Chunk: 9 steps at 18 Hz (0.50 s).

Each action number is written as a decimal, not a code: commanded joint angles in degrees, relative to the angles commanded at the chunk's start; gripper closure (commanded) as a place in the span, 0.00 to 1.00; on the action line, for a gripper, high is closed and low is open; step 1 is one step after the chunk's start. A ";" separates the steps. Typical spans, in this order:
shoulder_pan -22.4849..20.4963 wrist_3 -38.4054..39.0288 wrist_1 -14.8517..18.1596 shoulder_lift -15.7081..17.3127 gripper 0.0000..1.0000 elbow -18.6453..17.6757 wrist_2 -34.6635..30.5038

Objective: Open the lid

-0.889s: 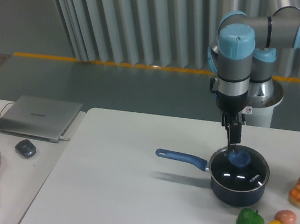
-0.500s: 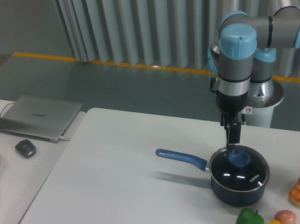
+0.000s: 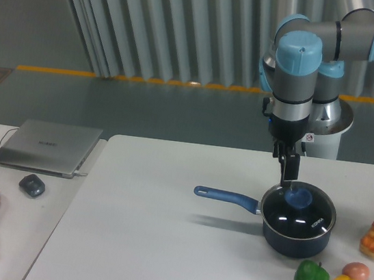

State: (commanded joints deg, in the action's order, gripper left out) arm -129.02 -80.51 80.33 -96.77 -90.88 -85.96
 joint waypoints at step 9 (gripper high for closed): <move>-1.41 -0.35 -4.57 0.09 0.00 -0.36 -1.46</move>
State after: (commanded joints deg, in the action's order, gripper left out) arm -130.43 -80.86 75.76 -96.68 -91.23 -87.43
